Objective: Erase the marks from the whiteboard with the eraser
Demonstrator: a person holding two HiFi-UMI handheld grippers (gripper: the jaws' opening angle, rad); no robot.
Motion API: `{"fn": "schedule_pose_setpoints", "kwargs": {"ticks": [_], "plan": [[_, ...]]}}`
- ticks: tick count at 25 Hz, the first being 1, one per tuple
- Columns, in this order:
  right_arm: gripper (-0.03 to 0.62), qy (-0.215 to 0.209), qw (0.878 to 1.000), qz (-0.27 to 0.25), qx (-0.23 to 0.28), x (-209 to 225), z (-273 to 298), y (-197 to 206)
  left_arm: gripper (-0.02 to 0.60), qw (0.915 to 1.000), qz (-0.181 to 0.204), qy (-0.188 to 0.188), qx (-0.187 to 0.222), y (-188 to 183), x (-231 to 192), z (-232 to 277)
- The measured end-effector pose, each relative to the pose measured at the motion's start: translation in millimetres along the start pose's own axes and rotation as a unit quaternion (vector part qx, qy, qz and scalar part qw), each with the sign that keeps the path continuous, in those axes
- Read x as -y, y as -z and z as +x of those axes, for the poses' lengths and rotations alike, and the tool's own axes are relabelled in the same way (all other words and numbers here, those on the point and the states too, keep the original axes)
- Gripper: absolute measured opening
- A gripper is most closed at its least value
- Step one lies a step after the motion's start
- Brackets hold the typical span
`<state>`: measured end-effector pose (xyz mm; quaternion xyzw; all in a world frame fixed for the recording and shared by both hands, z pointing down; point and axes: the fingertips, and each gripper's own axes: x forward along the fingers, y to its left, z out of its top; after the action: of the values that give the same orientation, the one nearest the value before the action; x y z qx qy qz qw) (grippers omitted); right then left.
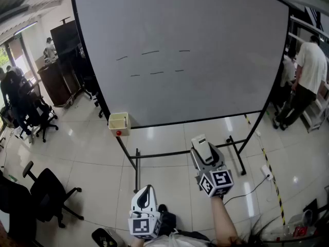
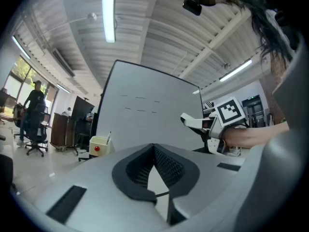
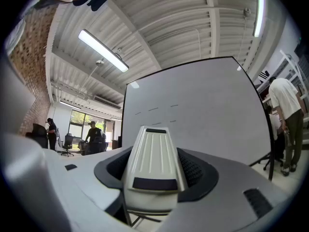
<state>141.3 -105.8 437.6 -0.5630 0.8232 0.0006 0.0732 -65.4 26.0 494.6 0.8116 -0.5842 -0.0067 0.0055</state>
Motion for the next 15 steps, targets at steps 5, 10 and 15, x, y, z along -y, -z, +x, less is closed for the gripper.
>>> {"fn": "schedule_pose_setpoints", "kwargs": {"ticks": [5,10,15], "plan": [[0.279,0.022,0.997,-0.046,0.055,42,107,-55,-0.005,0.9997,-0.020,-0.016,0.005,3,-33,49],[0.279,0.051,0.993,-0.078,0.071,74,210,-85,-0.005,0.9996,-0.019,-0.005,0.021,-10,-78,125],[0.279,0.114,0.987,-0.081,0.081,125,278,-97,-0.005,0.9984,-0.015,0.000,0.054,-38,-123,194]]}}
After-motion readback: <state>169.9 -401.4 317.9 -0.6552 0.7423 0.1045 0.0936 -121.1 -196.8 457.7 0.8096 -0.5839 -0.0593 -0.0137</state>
